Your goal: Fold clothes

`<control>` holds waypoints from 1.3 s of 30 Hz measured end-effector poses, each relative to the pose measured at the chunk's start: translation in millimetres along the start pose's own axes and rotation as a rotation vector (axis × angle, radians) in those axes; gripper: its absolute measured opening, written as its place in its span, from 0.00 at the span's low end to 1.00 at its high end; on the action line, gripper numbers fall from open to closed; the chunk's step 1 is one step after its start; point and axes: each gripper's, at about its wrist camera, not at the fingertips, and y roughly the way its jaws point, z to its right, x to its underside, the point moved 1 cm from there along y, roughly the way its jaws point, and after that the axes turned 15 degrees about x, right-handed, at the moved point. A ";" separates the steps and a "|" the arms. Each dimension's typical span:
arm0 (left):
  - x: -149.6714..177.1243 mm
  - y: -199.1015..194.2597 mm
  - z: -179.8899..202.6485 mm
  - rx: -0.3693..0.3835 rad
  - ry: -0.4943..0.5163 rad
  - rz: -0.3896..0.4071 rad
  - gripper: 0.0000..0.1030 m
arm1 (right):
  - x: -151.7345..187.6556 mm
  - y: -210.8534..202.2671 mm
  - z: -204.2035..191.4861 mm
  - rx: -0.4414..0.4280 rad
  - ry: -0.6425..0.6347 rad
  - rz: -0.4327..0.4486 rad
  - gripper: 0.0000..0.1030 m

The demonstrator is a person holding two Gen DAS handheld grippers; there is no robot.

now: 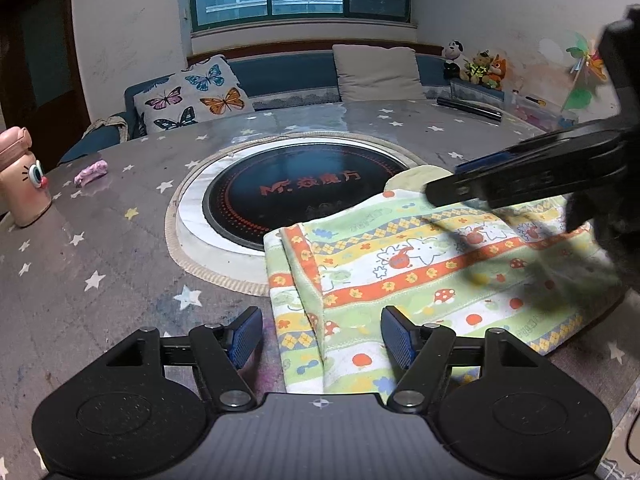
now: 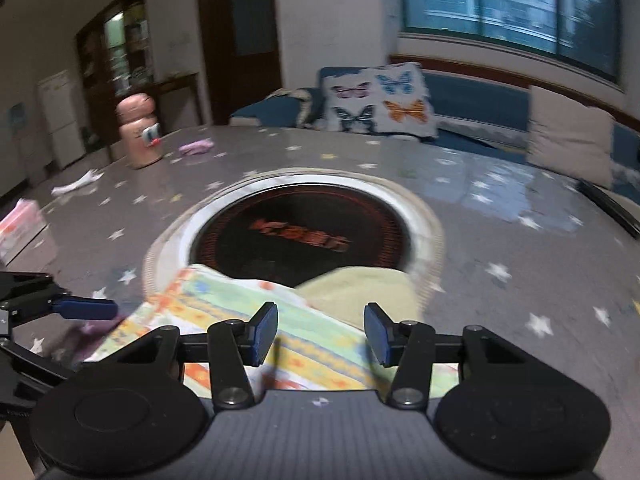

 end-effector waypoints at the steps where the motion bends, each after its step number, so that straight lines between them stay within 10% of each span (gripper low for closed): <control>1: 0.4 -0.5 -0.4 0.001 -0.003 0.000 0.67 | -2.0 5.8 -4.9 -0.001 -0.013 -0.010 0.47; 14: -2.7 -3.5 -6.0 -0.030 -0.030 0.014 0.76 | -4.5 3.2 -19.7 0.021 -0.093 -0.002 0.49; 39: -2.9 6.4 -1.8 -0.093 -0.007 -0.001 0.80 | 111.7 -97.3 40.5 0.125 0.038 -0.028 0.49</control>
